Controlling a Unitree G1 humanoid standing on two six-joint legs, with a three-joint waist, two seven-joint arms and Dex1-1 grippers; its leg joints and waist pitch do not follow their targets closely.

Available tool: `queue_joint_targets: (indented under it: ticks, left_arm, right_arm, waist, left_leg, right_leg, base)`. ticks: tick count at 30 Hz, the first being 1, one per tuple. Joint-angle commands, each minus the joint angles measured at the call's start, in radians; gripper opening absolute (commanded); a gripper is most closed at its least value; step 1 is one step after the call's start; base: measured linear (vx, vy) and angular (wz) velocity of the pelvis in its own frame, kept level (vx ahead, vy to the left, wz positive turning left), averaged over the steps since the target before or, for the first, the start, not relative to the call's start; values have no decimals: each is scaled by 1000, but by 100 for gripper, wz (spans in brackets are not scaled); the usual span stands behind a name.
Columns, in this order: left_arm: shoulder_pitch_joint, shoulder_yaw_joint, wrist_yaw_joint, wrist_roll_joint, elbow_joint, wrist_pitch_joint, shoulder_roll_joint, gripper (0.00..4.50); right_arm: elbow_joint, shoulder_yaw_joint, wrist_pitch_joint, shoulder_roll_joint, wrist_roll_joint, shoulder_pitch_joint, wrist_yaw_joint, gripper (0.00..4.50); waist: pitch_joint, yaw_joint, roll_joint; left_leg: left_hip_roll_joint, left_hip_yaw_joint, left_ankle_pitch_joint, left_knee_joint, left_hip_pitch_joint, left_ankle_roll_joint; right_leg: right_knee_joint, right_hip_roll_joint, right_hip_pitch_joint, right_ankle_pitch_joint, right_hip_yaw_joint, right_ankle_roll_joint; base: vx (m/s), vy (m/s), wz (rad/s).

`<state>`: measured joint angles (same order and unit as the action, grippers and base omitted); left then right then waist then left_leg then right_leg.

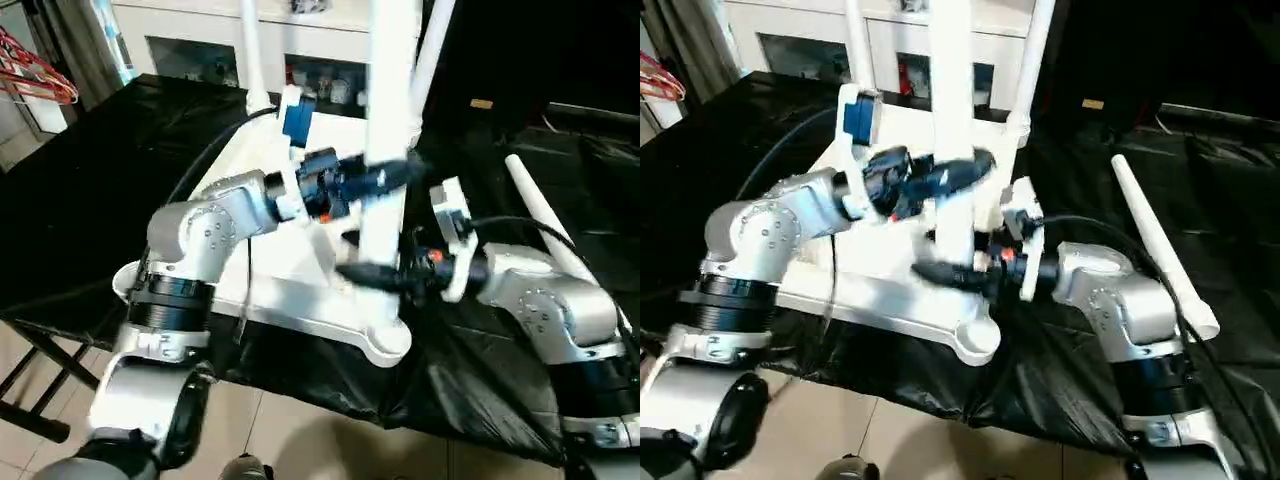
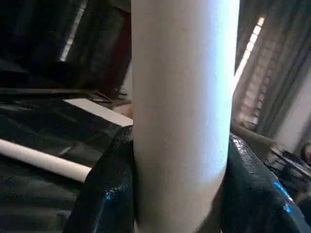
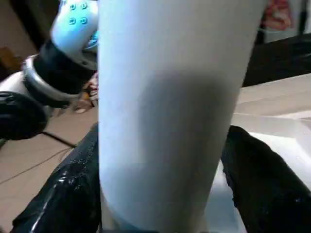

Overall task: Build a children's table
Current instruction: Pick table leg

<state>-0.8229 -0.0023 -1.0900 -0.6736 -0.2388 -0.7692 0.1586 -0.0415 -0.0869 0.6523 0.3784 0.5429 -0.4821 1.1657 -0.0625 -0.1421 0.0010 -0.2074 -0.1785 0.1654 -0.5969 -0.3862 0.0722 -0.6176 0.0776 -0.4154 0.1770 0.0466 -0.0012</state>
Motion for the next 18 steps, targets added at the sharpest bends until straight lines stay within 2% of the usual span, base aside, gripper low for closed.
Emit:
queue_joint_targets:
  ticks: [1,6,7,10,18]
  left_arm:
    - [1,-25,-40,-23,30,-20,6,186]
    - [2,-21,-42,-28,26,-25,5,186]
    - [1,-19,-43,-30,23,-25,6,186]
    - [-2,-14,-44,-33,19,-27,7,186]
    - [9,-5,-28,-33,29,-23,-4,186]
  right_arm:
    - [15,8,15,20,13,1,8,329]
    - [28,3,40,21,39,7,16,300]
    - [30,4,46,19,45,9,15,279]
    - [37,6,57,16,56,16,8,258]
    - [52,12,53,-3,48,28,-48,198]
  waist:
    - [80,0,-13]
    - [81,0,-13]
    - [81,0,-13]
    - [82,-1,-13]
    - [81,0,-14]
  left_leg:
    - [-12,-1,123,59,15,-36]
    - [-11,-1,121,59,16,-36]
    - [-12,-1,119,59,16,-36]
    - [-11,-1,115,58,15,-36]
    - [-10,-1,130,58,15,-23]
  right_leg:
    - [59,51,63,109,-31,-226]
    - [59,50,64,110,-31,-227]
    - [58,51,64,109,-30,-228]
    - [57,50,64,103,-30,-229]
    - [60,50,63,135,-31,-218]
  base:
    - [0,0,0]
    - [0,0,0]
    - [0,0,0]
    - [0,0,0]
    - [0,0,0]
